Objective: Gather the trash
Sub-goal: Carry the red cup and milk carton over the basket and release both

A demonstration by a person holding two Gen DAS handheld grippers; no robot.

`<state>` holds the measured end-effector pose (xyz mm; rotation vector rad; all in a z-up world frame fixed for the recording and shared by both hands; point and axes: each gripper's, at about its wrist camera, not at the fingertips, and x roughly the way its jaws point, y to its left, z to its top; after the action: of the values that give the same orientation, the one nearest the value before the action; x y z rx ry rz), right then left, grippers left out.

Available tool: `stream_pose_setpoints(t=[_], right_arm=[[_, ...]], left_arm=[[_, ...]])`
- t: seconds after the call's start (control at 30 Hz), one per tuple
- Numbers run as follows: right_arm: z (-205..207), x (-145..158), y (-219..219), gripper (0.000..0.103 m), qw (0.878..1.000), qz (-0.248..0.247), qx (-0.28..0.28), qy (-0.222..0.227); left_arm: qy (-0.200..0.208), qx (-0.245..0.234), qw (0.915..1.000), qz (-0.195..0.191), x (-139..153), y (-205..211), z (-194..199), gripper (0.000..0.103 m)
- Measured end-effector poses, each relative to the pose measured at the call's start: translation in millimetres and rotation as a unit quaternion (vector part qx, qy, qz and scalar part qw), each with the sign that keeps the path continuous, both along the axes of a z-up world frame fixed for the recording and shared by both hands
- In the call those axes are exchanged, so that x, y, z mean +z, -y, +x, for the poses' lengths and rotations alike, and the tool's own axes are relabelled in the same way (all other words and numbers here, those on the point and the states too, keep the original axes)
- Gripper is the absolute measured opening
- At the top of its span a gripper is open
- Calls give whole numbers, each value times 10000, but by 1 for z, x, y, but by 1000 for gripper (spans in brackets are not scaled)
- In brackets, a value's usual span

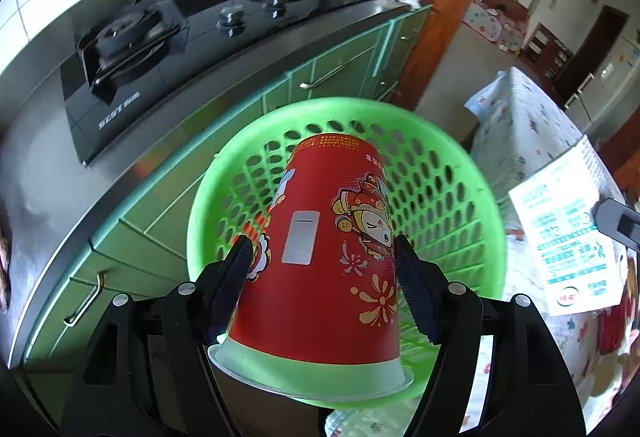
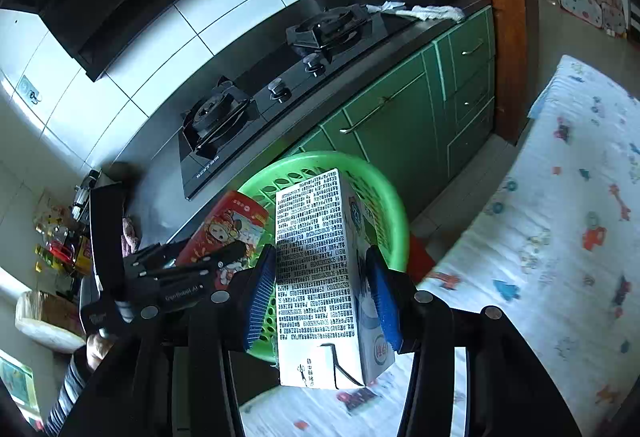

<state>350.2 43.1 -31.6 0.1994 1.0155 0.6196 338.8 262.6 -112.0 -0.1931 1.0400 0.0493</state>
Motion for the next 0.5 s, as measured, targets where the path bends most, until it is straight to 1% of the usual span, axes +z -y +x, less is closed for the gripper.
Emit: stream_pose_setpoints(t=[0.1,0.2,0.43,0.5], right_arm=[[7,-8,-19,45,10000,-57,32,-32],[14,-18,-34,45,9999,-17,-22,-121],[23,-39,-51,46,9993,99,-111,-357],[22,-41,-52,47,9992,144,-124,-349]], left_arm=[[-45,46,10000,35,-6,-7,0,71],[-41,72,10000,-30,-8,-12,0,71],[46,18,9999,-133,-6,-15,-2,71],[30,-3,9999,-166,-6,-14,-2,71]])
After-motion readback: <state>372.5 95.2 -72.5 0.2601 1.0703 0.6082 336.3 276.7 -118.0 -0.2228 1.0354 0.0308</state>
